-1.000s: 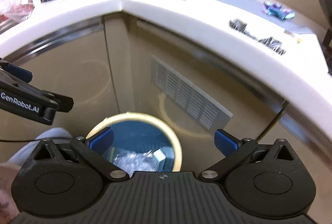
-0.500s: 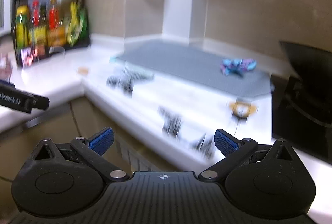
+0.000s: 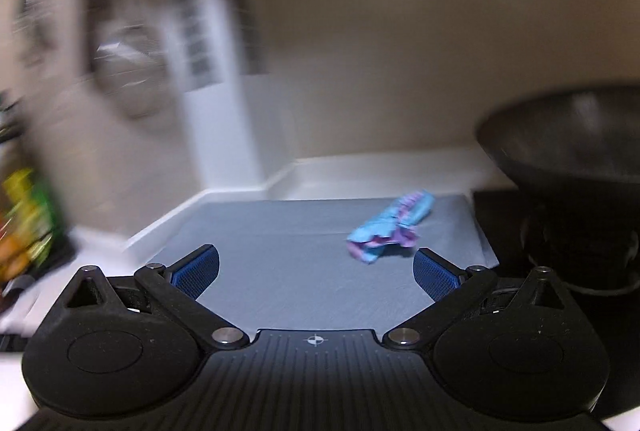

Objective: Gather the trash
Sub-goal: 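Grasp the blue-and-pink glove with the right tool while the left tool grasps the toothbrush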

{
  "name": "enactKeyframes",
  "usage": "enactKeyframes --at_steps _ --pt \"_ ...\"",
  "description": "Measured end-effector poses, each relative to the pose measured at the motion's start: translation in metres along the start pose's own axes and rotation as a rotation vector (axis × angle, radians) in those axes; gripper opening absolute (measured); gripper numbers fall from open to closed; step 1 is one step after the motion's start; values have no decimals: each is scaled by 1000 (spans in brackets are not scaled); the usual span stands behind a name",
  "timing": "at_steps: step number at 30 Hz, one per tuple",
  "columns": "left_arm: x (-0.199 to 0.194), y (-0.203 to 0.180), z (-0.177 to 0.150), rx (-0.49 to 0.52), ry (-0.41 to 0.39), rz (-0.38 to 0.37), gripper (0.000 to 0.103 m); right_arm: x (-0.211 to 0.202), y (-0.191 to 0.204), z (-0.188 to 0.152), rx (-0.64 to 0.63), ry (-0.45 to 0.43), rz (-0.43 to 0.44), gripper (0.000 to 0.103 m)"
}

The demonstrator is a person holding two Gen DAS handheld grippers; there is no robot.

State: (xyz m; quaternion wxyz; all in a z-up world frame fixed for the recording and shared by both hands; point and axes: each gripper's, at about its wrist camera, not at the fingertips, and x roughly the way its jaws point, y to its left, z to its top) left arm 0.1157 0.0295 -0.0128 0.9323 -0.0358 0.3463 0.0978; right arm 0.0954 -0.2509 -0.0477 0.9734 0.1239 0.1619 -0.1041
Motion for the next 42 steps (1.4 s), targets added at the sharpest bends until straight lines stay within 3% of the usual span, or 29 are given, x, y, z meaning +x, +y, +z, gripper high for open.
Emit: enactKeyframes --at_steps 3,6,14,19,22,25,29,42 --pt "36 -9 10 -21 86 1 103 52 -13 4 41 9 -112 103" --pt "66 -22 18 -13 146 0 103 101 -24 5 62 74 -166 103" --pt "119 -40 36 -57 239 1 103 185 -41 1 110 181 -233 103" --pt "137 -56 45 -48 256 -20 103 207 -34 -1 46 192 -244 103" --pt "149 -69 47 -20 280 -11 103 226 -32 -8 -6 269 -281 103" --pt "156 -77 44 23 290 2 103 234 -22 -12 -93 283 -321 103" --pt "158 -80 39 71 280 5 103 237 -21 -11 -89 284 -317 103" --pt "157 -80 34 50 225 11 103 234 -21 -11 -94 285 -317 103"
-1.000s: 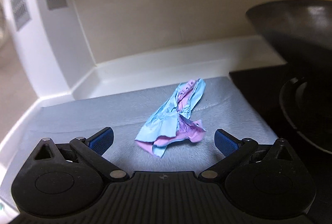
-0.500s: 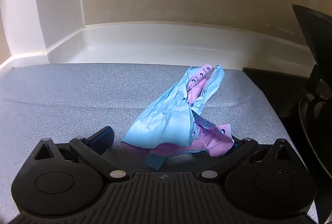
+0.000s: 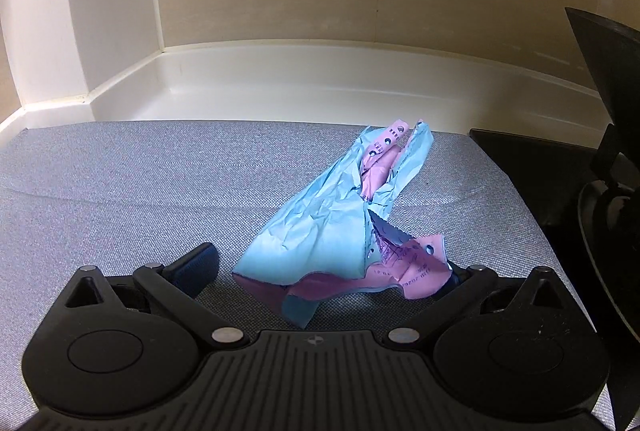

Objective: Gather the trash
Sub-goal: 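Grasp the blue-and-pink glove with the right tool while the left tool grasps the toothbrush, then carry the glove and toothbrush in both tools down over the bin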

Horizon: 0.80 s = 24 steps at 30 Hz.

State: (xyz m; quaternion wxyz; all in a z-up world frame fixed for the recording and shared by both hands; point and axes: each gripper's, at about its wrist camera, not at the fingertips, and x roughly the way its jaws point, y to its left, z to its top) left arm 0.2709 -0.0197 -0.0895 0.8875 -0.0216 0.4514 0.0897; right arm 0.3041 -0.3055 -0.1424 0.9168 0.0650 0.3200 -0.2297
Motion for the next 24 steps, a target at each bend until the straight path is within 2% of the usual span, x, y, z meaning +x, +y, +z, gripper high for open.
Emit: enactKeyframes --at_steps 9,11,13,15,16,17,19,21,24 --pt "-3 -2 -3 18 -2 5 103 -2 -1 -1 2 -2 4 103" --pt "-6 -1 -4 39 13 -14 99 -5 -3 -3 11 -18 -7 94" --pt "-12 4 -5 58 6 -40 86 -11 -4 -5 0 -41 -2 67" --pt "-17 11 -4 66 -1 -65 56 -16 -3 -7 -20 -51 10 50" --pt "-18 14 -4 65 -5 -69 48 -19 -3 -9 -26 -50 13 42" --pt "-20 19 -4 56 -3 -72 40 -22 -3 -10 -27 -49 16 39" --pt "-21 30 -2 31 13 -111 33 -31 -7 -12 -2 -42 33 35" --pt "-26 38 -3 25 20 -132 20 -42 -13 -14 31 -36 74 33" --pt "-37 48 -10 26 5 -155 11 -62 -23 -20 67 -31 144 32"
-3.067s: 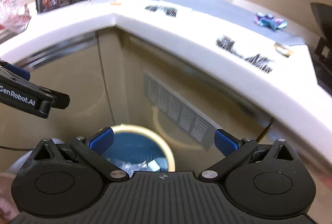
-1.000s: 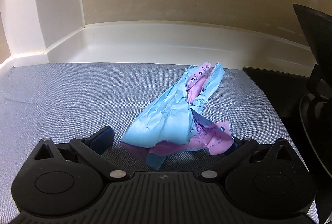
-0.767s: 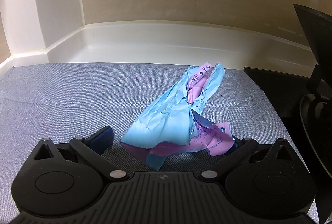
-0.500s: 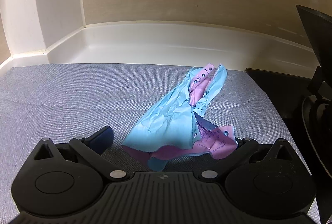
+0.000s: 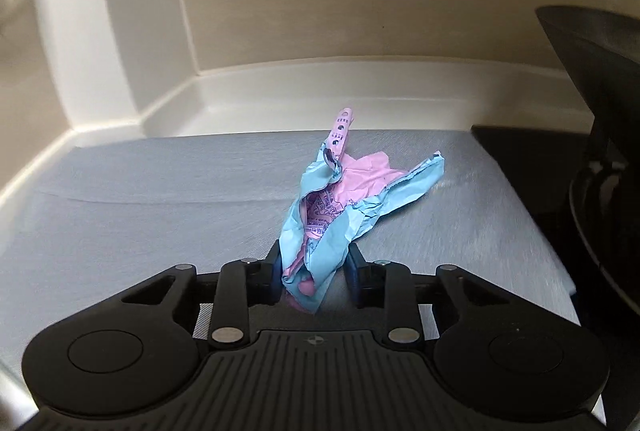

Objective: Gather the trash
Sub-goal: 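Carry the glove and toothbrush in both tools down over the bin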

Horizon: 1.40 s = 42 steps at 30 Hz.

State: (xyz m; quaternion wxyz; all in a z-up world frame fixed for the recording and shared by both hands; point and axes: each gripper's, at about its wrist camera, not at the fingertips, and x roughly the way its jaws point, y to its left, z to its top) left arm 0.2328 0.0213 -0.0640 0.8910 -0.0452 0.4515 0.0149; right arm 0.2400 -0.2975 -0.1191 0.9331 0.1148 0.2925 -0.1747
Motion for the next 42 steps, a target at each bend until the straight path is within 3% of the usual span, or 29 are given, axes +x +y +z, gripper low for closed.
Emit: enactKeyframes --at_steps 10,22,37,42 --pt "-48 12 -38 37 -96 -52 11 -89 -19 -35 -19 -49 177 31" --pt "-116 20 -84 24 -190 -133 11 -98 -19 -38 -74 -99 271 31" --pt "-201 46 -156 23 -266 -169 11 -235 -18 -87 -217 -206 464 32" --pt "-223 53 -185 31 -285 -165 11 -272 -16 -109 -266 -204 529 32"
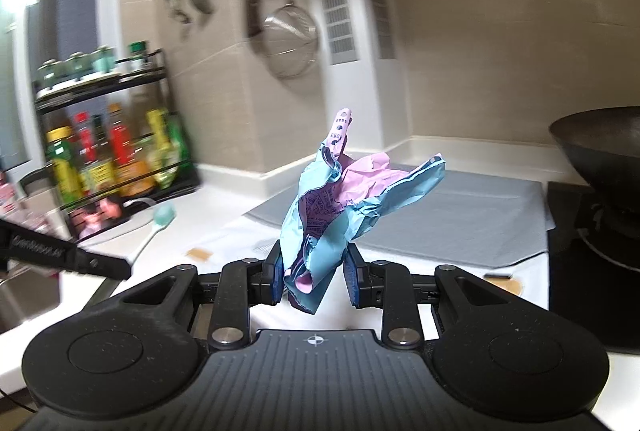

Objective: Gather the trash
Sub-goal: 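Carry the glove and toothbrush in both tools down over the bin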

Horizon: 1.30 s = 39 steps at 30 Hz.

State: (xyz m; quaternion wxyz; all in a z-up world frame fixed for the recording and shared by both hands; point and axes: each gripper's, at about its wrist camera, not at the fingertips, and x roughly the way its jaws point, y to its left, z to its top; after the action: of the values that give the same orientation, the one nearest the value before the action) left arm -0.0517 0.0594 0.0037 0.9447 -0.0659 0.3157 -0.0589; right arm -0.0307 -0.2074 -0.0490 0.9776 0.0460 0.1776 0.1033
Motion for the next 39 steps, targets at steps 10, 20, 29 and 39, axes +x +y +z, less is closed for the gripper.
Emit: enactKeyframes --at_steps 10,20,29,39 --pt "-41 6 -46 2 6 -2 11 -46 42 -36 -99 72 145 32" --pt "-50 10 -83 -4 36 5 11 -52 54 -53 -119 139 177 32" --pt "-33 11 -112 -1 93 25 11 -47 58 -76 -152 209 178 32" --pt "-16 16 -129 -6 123 49 11 -39 66 -99 -171 286 187 32"
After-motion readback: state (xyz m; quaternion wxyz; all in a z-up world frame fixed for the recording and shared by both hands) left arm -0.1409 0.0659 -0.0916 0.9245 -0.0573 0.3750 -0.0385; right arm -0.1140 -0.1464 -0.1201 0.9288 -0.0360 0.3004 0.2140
